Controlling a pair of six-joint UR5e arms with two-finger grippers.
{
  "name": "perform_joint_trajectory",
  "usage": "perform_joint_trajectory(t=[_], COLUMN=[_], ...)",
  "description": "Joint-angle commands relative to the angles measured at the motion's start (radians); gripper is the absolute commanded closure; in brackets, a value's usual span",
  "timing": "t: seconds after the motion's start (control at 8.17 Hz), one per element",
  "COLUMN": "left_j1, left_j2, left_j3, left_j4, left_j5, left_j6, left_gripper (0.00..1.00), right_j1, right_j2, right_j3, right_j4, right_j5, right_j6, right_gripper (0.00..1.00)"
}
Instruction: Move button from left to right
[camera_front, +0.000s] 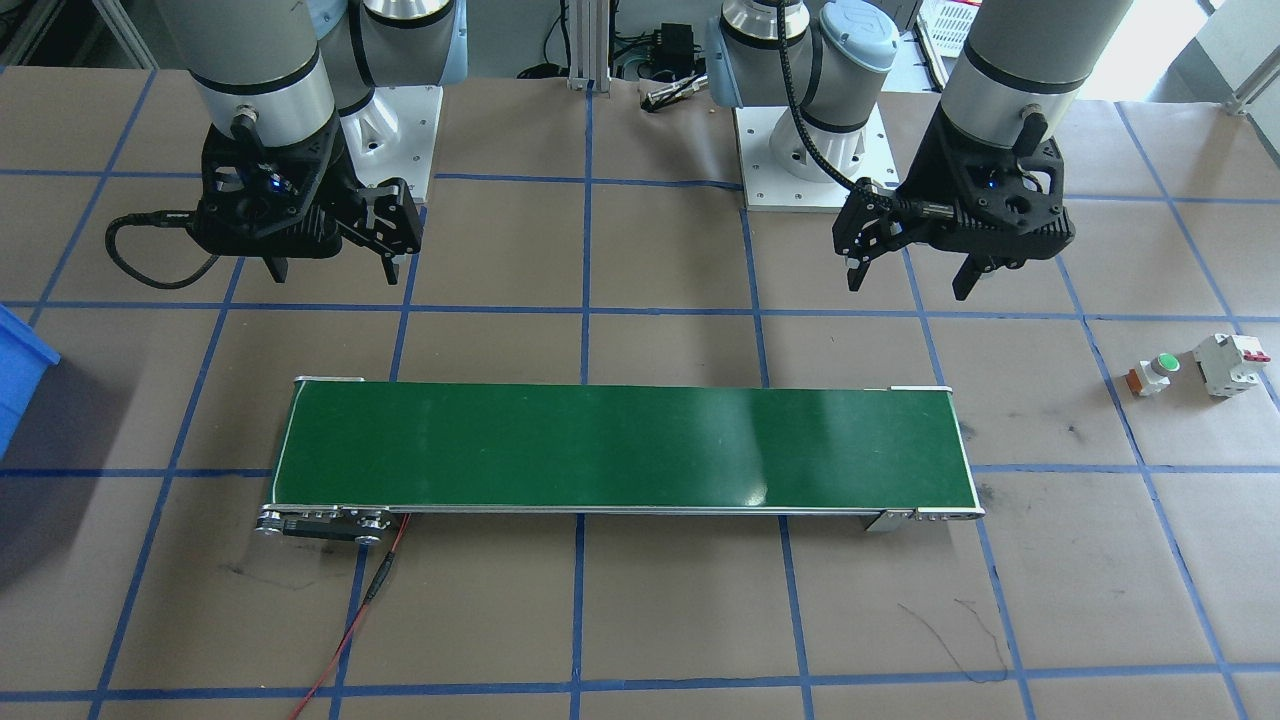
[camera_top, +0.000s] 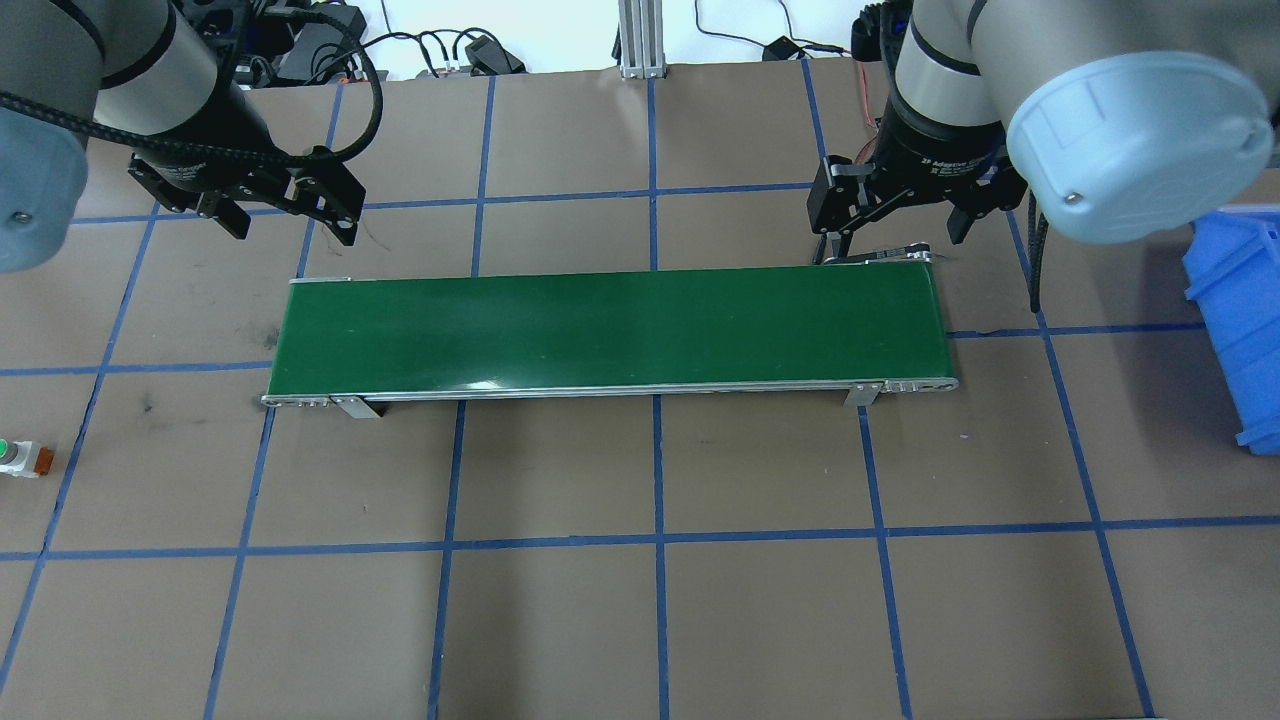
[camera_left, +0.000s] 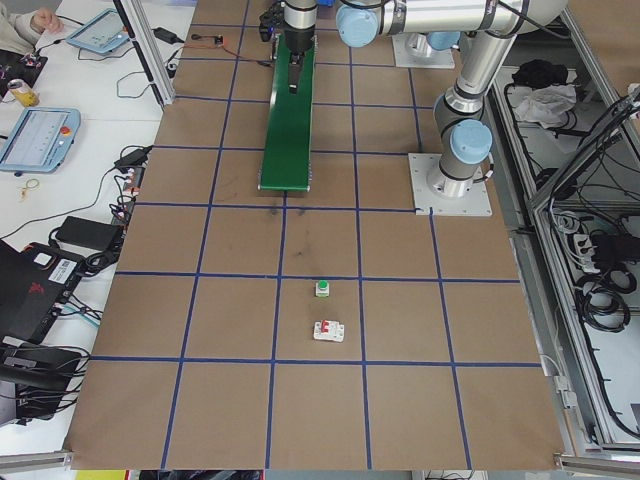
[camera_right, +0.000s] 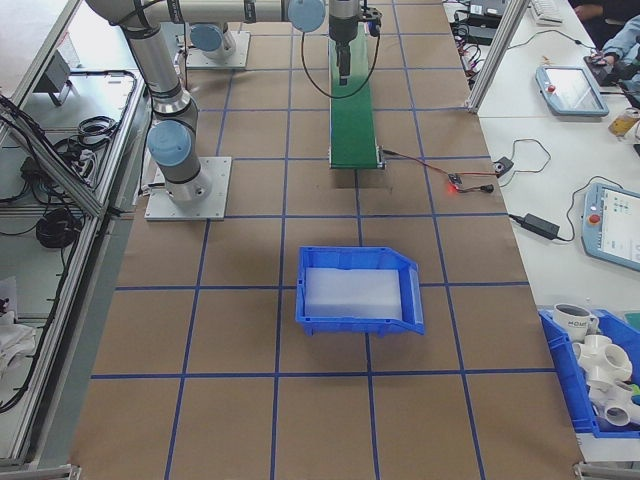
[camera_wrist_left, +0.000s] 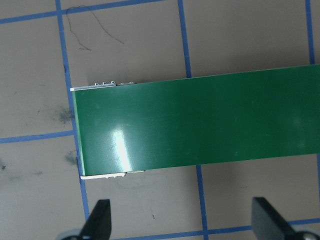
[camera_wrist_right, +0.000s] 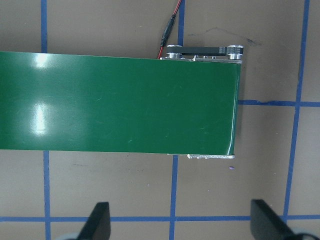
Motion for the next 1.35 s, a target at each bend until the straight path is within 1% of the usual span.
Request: perform_joint_trajectory(t=[0.0,0.12,0.24,0.37,0.73,0.98,1.22], left_j1=[0.014,0.025,0.062,0.124,0.396,0.526,0.632], left_j2=[0.005,-0.002,-0.004,-0.007,-0.021,-0.058,-0.122], left_j3=[0.001,0.007,0.007,0.004,-0.004,-0.007,-0.022], left_j4=[0.001,0.005,0.008,0.008,0.009,0.012,0.015], left_j5=[-0.011,-0.008,0.000,0.000,0.000,0.014,0.009], left_j6=[0.015,0.035,0.090,0.148,0.427,0.552,0.688], left_gripper=[0.00,0.00,0.00,0.00,0.00,0.00,0.00], right_j1=[0.001,0.001,0.001,0.000,0.000,0.000,0.000], right_j2=[0.000,0.000,0.000,0.000,0.000,0.000,0.000], right_j3=[0.000,0.000,0.000,0.000,0.000,0.000,0.000], right_j4=[-0.002,-0.002,-0.002,0.000,-0.006,-0.005,-0.006], right_j5=[0.000,0.000,0.000,0.000,0.001,0.001,0.001], right_j6=[0.000,0.000,0.000,0.000,0.000,0.000,0.000], right_gripper=[0.00,0.00,0.00,0.00,0.00,0.00,0.00])
